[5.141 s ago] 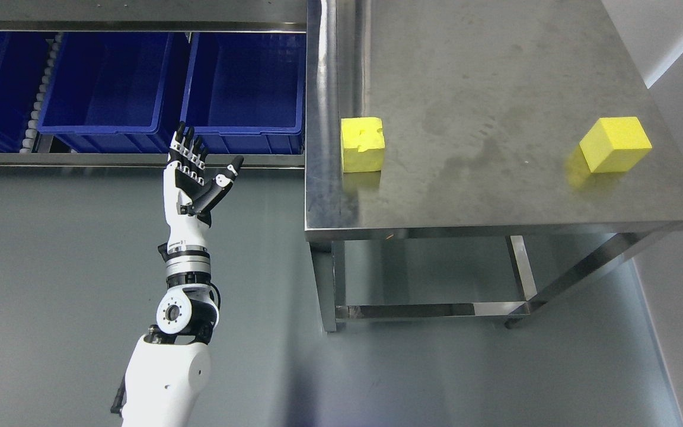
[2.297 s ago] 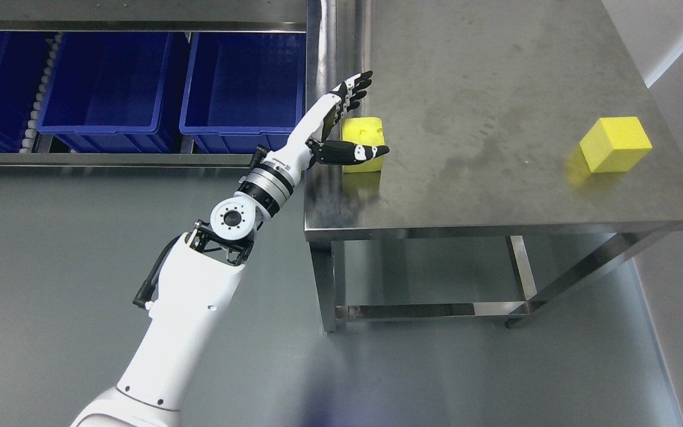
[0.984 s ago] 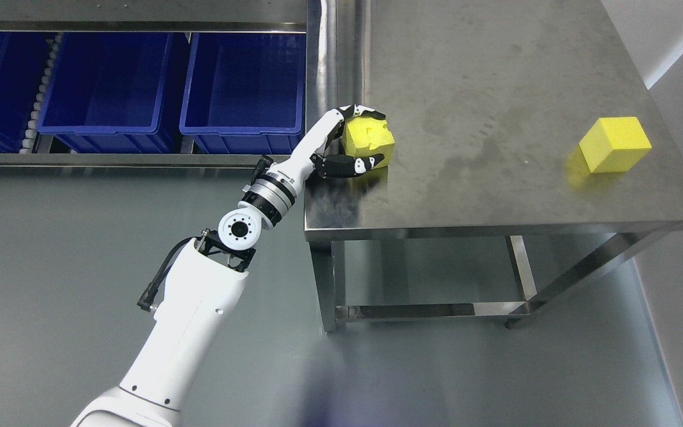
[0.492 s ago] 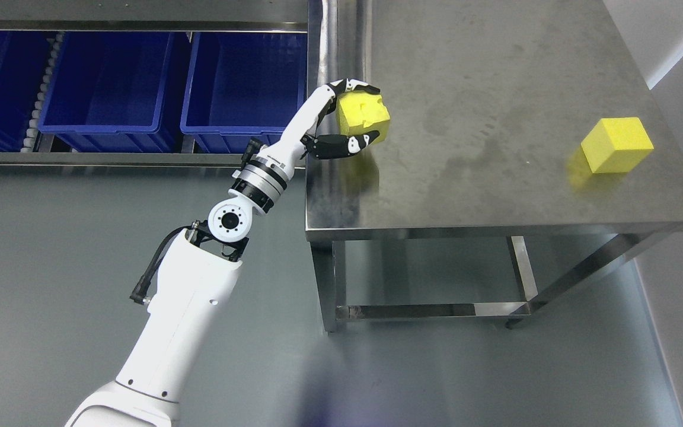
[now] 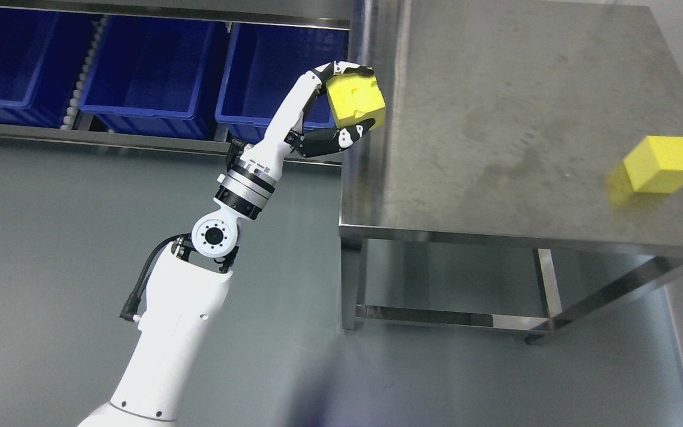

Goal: Move yellow foam block to right shelf middle
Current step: 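Lift the yellow cube off the table with the left hand, then carry the yellow cube in the left hand toward the blue bin shelf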

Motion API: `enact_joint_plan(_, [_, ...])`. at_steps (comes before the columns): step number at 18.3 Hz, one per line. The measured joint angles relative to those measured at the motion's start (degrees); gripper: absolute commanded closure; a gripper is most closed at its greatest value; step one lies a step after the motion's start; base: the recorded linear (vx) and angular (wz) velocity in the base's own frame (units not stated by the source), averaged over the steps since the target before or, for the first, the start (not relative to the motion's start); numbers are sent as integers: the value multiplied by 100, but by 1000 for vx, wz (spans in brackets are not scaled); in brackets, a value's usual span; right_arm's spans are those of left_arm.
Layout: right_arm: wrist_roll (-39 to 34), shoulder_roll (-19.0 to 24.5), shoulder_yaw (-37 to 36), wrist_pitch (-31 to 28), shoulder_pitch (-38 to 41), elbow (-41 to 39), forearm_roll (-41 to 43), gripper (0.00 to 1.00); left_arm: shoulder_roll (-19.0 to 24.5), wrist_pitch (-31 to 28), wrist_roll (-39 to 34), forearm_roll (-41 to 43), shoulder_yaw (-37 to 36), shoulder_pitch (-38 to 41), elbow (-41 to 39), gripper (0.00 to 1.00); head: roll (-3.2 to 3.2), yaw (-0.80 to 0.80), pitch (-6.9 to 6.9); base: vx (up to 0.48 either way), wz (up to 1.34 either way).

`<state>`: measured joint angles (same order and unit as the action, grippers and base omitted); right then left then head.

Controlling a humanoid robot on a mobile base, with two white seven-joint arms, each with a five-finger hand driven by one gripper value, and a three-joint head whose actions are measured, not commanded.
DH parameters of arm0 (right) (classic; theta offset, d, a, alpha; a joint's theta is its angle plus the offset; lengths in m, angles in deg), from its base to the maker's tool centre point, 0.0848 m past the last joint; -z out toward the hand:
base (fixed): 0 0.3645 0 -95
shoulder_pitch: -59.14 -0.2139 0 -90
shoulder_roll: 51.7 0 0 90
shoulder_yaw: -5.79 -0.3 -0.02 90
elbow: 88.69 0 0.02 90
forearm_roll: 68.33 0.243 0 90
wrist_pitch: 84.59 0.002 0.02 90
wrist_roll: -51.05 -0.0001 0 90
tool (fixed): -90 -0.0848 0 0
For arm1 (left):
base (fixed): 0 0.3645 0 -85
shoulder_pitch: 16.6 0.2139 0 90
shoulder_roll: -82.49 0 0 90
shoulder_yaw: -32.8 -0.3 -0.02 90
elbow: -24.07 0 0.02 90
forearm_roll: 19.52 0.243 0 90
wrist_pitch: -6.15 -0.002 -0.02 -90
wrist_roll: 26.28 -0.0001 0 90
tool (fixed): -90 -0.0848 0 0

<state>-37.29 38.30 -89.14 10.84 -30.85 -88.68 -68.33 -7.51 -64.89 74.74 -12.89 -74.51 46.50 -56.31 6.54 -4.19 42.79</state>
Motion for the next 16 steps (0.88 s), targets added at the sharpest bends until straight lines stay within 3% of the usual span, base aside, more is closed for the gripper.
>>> enact_joint_plan(16, [25, 0, 0, -1, -2, 0, 0, 0, 124, 254, -13, -4, 592, 308, -627, 100, 0, 0, -1, 77, 1033])
